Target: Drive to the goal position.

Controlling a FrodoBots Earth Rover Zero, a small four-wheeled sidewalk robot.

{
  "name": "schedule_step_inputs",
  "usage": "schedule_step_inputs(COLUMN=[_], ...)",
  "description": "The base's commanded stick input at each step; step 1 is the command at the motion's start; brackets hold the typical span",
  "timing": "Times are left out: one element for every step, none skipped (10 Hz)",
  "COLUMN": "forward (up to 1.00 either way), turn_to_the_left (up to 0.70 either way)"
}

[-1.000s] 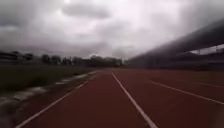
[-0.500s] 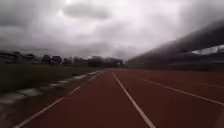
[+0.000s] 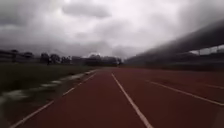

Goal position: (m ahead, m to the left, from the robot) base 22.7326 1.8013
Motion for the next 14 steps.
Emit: schedule_step_inputs(forward=[0.70, 0.70, 0.70, 0.70, 0.70, 0.70, 0.70, 0.70, 0.70, 0.70, 0.70, 0.70, 0.70, 0.70], turn_to_the_left=[0.00, 0.00, 0.00, 0.00, 0.00, 0.00, 0.00, 0.00, 0.00, 0.00, 0.00, 0.00, 0.00, 0.00])
